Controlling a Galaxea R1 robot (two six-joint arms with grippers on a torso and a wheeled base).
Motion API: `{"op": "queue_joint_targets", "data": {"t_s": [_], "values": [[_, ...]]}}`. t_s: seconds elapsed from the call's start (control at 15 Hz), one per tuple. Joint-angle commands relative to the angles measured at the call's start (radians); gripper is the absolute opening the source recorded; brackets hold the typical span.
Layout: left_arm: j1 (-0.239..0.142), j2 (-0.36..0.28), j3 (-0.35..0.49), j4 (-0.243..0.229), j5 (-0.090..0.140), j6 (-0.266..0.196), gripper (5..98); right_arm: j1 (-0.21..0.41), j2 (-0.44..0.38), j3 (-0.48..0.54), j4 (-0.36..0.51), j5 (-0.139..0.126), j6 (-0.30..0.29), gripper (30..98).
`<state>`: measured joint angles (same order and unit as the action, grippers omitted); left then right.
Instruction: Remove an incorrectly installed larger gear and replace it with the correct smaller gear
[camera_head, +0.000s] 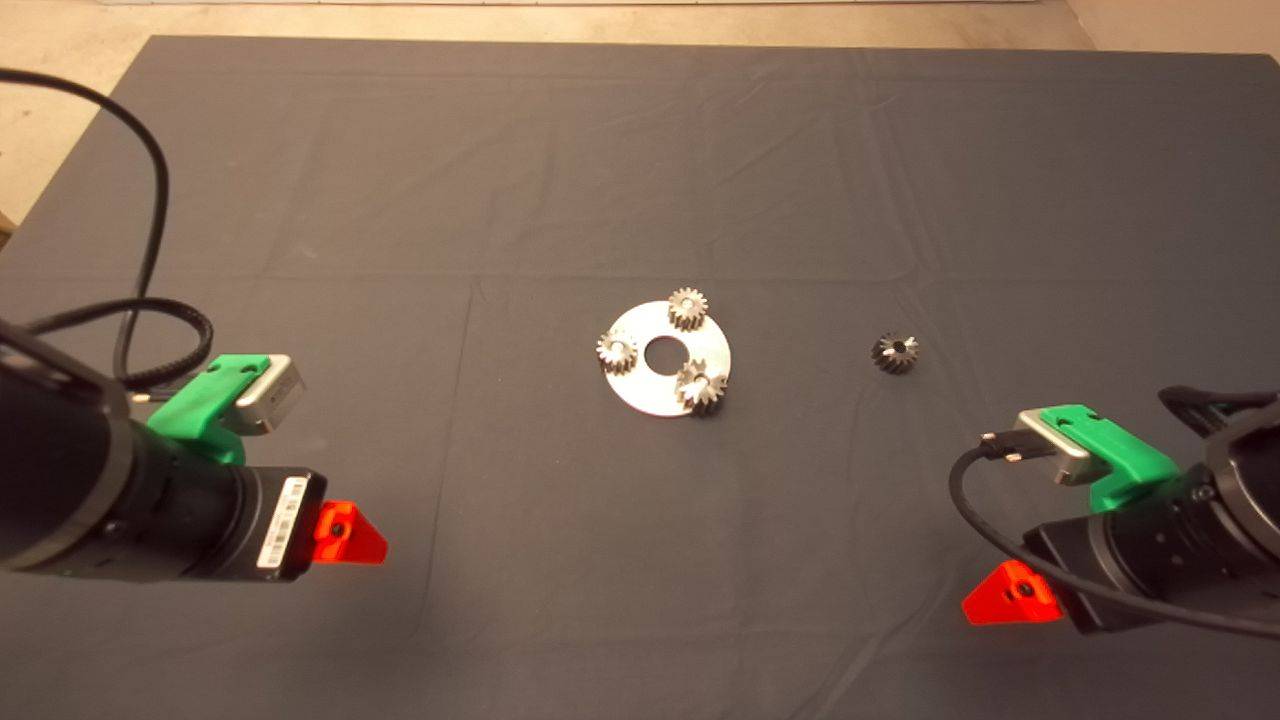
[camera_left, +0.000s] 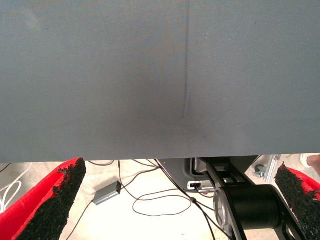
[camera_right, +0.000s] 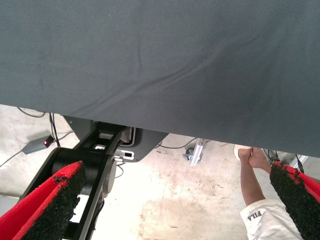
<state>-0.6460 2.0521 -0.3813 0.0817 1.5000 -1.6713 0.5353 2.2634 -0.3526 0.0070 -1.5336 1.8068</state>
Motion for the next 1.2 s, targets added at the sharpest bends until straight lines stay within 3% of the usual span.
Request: {"op": "queue_joint_targets", "data": {"t_s": [0.0,1.13], "values": [[-0.009,-0.003,0.016,-0.017,0.006,-0.005,98.2,0.017,0.002,0.006,0.001,-0.124,-0.004,97.6],[-0.009,0.000,0.016,-0.017,0.006,-0.007,98.2,0.017,0.000,0.006,0.001,-0.124,-0.004,97.6]]}}
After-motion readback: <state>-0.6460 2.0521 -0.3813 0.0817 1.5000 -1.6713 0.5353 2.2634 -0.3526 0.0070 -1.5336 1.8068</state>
